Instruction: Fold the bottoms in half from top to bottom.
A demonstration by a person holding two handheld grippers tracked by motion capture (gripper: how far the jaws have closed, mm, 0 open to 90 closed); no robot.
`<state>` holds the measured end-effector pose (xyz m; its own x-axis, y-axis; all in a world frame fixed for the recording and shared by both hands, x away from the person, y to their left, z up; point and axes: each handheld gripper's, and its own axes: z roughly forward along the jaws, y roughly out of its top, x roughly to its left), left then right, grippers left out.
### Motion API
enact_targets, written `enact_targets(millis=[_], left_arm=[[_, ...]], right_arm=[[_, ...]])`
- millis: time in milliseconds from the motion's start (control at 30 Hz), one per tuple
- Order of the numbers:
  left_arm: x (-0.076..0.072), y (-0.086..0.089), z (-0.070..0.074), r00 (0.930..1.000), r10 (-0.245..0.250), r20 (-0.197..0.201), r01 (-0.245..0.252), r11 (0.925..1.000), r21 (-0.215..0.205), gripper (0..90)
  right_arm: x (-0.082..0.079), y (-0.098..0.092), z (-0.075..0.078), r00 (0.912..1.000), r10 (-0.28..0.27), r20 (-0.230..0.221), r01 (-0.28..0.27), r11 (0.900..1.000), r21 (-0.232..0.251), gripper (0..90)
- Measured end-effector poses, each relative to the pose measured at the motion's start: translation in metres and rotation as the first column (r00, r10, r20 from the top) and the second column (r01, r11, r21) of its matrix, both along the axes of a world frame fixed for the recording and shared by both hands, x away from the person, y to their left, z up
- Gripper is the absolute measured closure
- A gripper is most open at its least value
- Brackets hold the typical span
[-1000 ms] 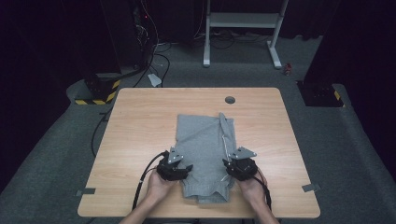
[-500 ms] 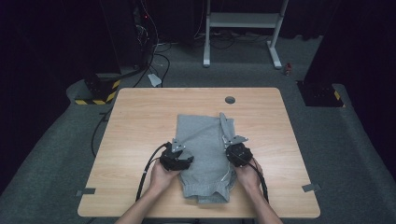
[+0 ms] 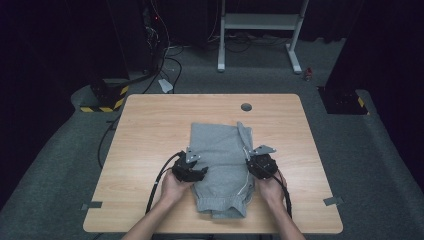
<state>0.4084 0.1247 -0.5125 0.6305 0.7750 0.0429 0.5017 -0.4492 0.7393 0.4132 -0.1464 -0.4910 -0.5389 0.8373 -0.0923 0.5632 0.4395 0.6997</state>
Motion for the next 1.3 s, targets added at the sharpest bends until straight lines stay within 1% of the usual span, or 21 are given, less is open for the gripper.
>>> enact_targets(millis=[33, 133, 200, 300, 333, 400, 500, 567, 667, 700, 767, 800, 833, 900, 1000, 1033, 1067, 1133, 1167, 1233, 1300], left_arm=[[0.004, -0.002, 0.000, 1.0000, 0.001, -0.005, -0.001, 1.0000, -0.004, 38.0], [0.012, -0.005, -0.005, 0.9990, 0.002, -0.045, -0.002, 1.0000, 0.001, 37.0], [0.014, -0.004, -0.006, 0.9981, 0.006, -0.062, -0.006, 0.9999, -0.010, 36.7], [0.011, -0.003, -0.005, 0.9968, -0.003, -0.080, 0.003, 1.0000, 0.003, 36.8], [0.008, -0.003, -0.004, 0.9968, -0.005, -0.080, 0.006, 0.9999, 0.013, 36.7], [0.000, 0.000, -0.004, 0.9967, -0.009, -0.081, 0.010, 0.9999, 0.009, 36.8], [-0.018, 0.009, -0.006, 0.9977, -0.014, -0.066, 0.014, 0.9999, -0.002, 36.9], [-0.028, 0.015, -0.006, 0.9974, -0.013, -0.071, 0.013, 0.9999, -0.003, 36.9], [-0.032, 0.019, -0.003, 0.9961, -0.019, -0.086, 0.020, 0.9998, 0.004, 37.3], [-0.031, 0.021, -0.002, 0.9968, -0.018, -0.078, 0.017, 0.9998, -0.011, 38.3], [-0.026, 0.024, 0.004, 0.9972, -0.007, -0.075, 0.001, 0.9968, -0.080, 39.8], [-0.022, 0.023, 0.007, 0.9981, -0.002, -0.062, -0.002, 0.9969, -0.078, 39.8], [-0.017, 0.021, 0.010, 0.9993, -0.003, -0.038, 0.001, 0.9981, -0.061, 39.8], [-0.004, 0.017, 0.013, 0.9997, 0.009, -0.022, -0.010, 0.9989, -0.045, 40.1], [0.020, 0.016, 0.010, 0.9978, 0.047, -0.047, -0.048, 0.9984, -0.029, 39.9], [0.027, 0.016, 0.008, 0.9957, 0.061, -0.069, -0.063, 0.9977, -0.025, 39.8], [0.031, 0.017, 0.004, 0.9947, 0.075, -0.071, -0.077, 0.9968, -0.024, 39.7], [0.036, 0.021, -0.003, 0.9900, 0.091, -0.107, -0.094, 0.9954, -0.018, 39.9], [0.036, 0.023, -0.004, 0.9911, 0.085, -0.102, -0.088, 0.9958, -0.025, 39.3], [0.035, 0.024, -0.004, 0.9918, 0.084, -0.096, -0.085, 0.9963, -0.006, 39.6], [0.033, 0.025, -0.003, 0.9915, 0.082, -0.101, -0.082, 0.9966, 0.003, 40.0]], right_arm=[[0.002, 0.002, 0.001, 0.9998, 0.019, 0.002, -0.019, 1.000, 0.010, 71.4], [0.008, 0.008, -0.005, 0.9994, 0.034, -0.012, -0.034, 0.999, -0.016, 70.5], [0.011, 0.009, -0.013, 0.9986, 0.031, -0.042, -0.033, 0.999, -0.036, 70.6], [0.007, 0.009, -0.017, 0.9988, 0.030, -0.039, -0.031, 0.999, -0.042, 70.3], [0.005, 0.008, -0.017, 0.9984, 0.031, -0.047, -0.033, 0.999, -0.040, 70.3], [0.000, 0.009, -0.016, 0.9972, 0.048, -0.057, -0.051, 0.998, -0.042, 70.2], [-0.014, 0.012, -0.016, 0.9953, 0.083, -0.049, -0.085, 0.995, -0.044, 70.1], [-0.024, 0.016, -0.016, 0.9922, 0.115, -0.050, -0.117, 0.992, -0.046, 69.8], [-0.031, 0.022, -0.013, 0.9853, 0.165, -0.046, -0.167, 0.984, -0.066, 67.9], [-0.030, 0.023, -0.010, 0.9858, 0.164, -0.037, -0.166, 0.984, -0.061, 67.9], [-0.025, 0.022, -0.004, 0.9878, 0.154, -0.019, -0.155, 0.988, -0.017, 68.0], [-0.018, 0.023, -0.001, 0.9895, 0.143, -0.016, -0.143, 0.990, 0.016, 68.1], [-0.012, 0.024, 0.001, 0.9907, 0.135, -0.012, -0.135, 0.990, 0.028, 68.3], [0.000, 0.030, 0.002, 0.9919, 0.125, -0.020, -0.124, 0.992, 0.035, 68.7], [0.016, 0.041, -0.003, 0.9918, 0.120, -0.045, -0.119, 0.993, 0.024, 69.1], [0.021, 0.043, -0.006, 0.9916, 0.116, -0.058, -0.115, 0.993, 0.013, 69.0], [0.024, 0.044, -0.009, 0.9923, 0.101, -0.071, -0.101, 0.995, 0.006, 69.1], [0.030, 0.039, -0.015, 0.9944, 0.072, -0.078, -0.073, 0.997, -0.010, 68.8], [0.031, 0.035, -0.016, 0.9955, 0.057, -0.076, -0.059, 0.998, -0.013, 68.7], [0.032, 0.025, -0.016, 0.9974, 0.024, -0.068, -0.026, 0.999, -0.024, 68.5], [0.033, 0.017, -0.017, 0.9967, 0.007, -0.080, -0.008, 1.000, -0.020, 67.9]])
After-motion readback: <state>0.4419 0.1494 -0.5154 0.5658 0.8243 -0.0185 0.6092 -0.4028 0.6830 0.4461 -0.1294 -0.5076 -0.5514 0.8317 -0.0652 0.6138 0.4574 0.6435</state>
